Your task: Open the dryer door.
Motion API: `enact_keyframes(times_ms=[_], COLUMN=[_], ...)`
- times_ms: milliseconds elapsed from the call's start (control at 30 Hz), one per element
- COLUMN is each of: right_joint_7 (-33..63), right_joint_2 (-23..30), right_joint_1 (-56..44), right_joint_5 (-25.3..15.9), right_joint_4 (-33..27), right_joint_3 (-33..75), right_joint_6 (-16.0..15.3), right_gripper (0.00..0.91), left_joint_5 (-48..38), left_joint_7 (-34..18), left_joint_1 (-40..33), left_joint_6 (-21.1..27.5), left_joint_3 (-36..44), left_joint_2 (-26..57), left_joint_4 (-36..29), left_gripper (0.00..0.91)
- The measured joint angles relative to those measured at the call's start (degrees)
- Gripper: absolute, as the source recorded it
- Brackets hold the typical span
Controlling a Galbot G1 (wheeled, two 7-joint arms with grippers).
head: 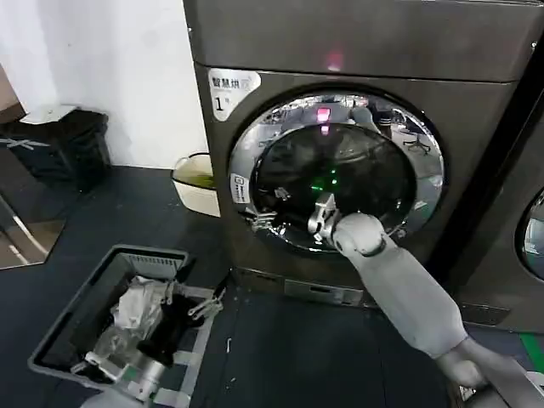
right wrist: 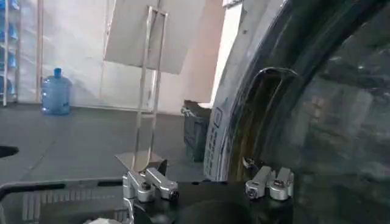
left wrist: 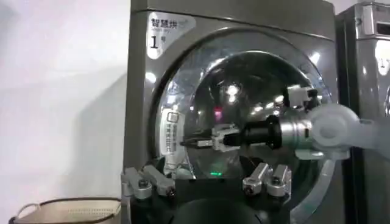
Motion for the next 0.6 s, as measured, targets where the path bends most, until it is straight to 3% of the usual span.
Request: enact_keyframes(times_ms=[267,600], right_joint_7=[-6.00,-20.37], right_joint_2=[-1.06,-6.35], right_joint_1=[-0.34,-3.56], right_joint_5=[3.08,4.18], right_joint_4=[2.32,7.98], right_joint_3=[0.45,2.87], right_joint_6=[-1.95,-2.17], right_gripper=[0.907,0.907], left_joint_5=[-1.06,-14.56], left_joint_7=[0.10,2.88], left_joint_1=[1.26,1.49], left_joint_6=[1.19,9.31], left_joint_3=[-0.97,-7.83], left_joint_2=[0.35,4.67], left_joint_4=[-1.11,-1.13], left_gripper=[0.907,0.907])
